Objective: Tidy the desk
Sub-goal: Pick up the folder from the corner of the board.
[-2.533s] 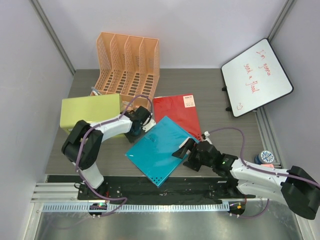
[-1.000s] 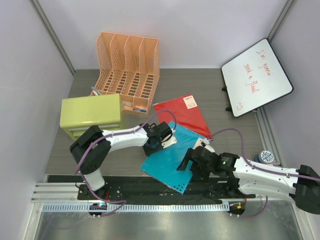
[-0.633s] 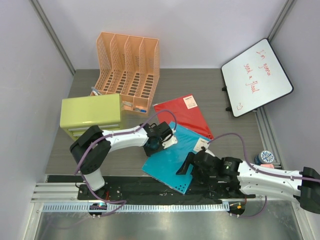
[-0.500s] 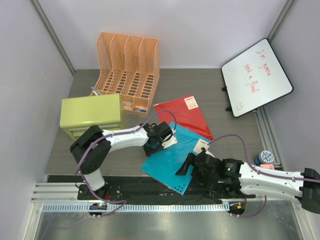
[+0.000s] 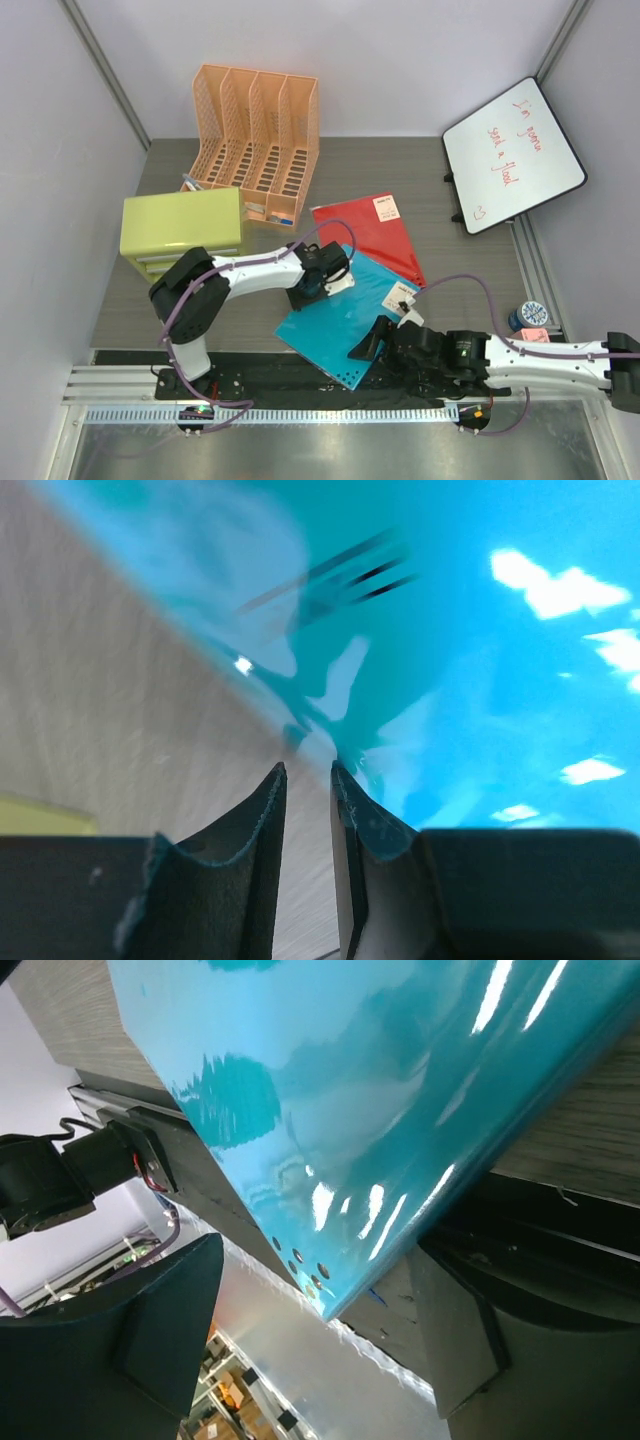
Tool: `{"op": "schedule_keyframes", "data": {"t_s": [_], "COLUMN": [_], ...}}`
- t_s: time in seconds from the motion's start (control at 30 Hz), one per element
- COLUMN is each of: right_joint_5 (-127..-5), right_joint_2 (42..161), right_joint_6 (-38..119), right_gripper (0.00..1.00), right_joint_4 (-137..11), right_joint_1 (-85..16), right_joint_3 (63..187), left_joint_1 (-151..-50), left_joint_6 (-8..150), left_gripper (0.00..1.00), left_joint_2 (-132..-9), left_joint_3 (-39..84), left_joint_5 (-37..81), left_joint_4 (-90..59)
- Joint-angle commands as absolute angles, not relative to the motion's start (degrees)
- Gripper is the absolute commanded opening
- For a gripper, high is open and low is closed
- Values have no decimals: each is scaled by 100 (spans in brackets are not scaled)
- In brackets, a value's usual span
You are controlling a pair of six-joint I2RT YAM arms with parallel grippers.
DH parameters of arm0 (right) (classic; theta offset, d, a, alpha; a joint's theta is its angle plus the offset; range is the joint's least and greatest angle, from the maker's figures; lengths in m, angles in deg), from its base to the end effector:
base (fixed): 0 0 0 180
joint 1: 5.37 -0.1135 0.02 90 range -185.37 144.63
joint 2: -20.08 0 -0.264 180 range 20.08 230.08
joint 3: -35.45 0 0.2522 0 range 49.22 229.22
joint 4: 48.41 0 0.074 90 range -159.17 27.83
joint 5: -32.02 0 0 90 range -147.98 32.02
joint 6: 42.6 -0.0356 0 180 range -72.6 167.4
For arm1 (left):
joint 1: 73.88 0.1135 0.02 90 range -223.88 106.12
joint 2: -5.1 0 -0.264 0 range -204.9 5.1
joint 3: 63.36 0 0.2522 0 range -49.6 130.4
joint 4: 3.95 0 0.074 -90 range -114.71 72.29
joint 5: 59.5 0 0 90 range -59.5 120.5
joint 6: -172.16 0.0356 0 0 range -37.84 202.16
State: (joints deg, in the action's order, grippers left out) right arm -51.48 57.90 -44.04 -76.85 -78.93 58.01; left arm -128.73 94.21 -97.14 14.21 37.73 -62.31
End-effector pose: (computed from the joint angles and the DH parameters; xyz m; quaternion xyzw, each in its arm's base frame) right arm 0.0417 0.1272 0.1334 0.1647 0.9034 0.3823 0.1029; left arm 0.1870 -0.2578 0.1577 0.5459 0.8333 0.0365 0.0794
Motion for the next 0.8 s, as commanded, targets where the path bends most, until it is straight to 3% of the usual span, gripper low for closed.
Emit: {"op": "schedule_keyframes", "data": {"t_s": [0.0, 0.13, 0.23, 0.33, 0.4, 0.43, 0.53, 0.57, 0.63, 0.7, 0.77], "right_joint_5": [-3444, -2881, -2442, -2151, -1949, -1888, -1668, -1641, -1588, -1492, -1281], "right_joint_2": [6271, 6034, 5884, 6024, 6243, 6331, 6866, 7016, 7402, 7518, 7397], "right_joint_6": [-4259, -4576, -4699, -4892, -4954, -4937, -4946, -4954, -4981, -5051, -5086], "right_gripper": [71, 57, 53, 54, 67, 68, 49, 31, 12, 1, 1], "right_joint_4": [-7949, -8378, -8406, -8362, -8170, -8073, -7511, -7353, -7193, -7403, -7553], "right_joint_1": [-7964, -8201, -8429, -8614, -8772, -8807, -8878, -8887, -8931, -9009, -9168], "right_joint_3": [5361, 5352, 5300, 5291, 5256, 5247, 5150, 5133, 5211, 5404, 5493], "left_joint_1": [-13258, -13504, -13575, -13575, -13575, -13575, -13584, -13584, -13593, -13584, -13593], "left_joint_6": [9025, 8937, 8875, 8823, 8788, 8779, 8779, 8787, 8805, 8814, 8849], "left_gripper": [26, 25, 25, 25, 25, 25, 25, 25, 25, 24, 25], "left_joint_2": [-9940, -10055, -10107, -10186, -10248, -10300, -10371, -10380, -10354, -10310, -10266], "left_joint_3": [1798, 1895, 2018, 2036, 1992, 1992, 2045, 2097, 2115, 2089, 2054], "left_joint_5": [2576, 2128, 1672, 1363, 1241, 1222, 1248, 1231, 1222, 1248, 1310], "left_joint_4": [-6174, -6341, -6482, -6526, -6491, -6456, -6403, -6412, -6421, -6438, -6429]}}
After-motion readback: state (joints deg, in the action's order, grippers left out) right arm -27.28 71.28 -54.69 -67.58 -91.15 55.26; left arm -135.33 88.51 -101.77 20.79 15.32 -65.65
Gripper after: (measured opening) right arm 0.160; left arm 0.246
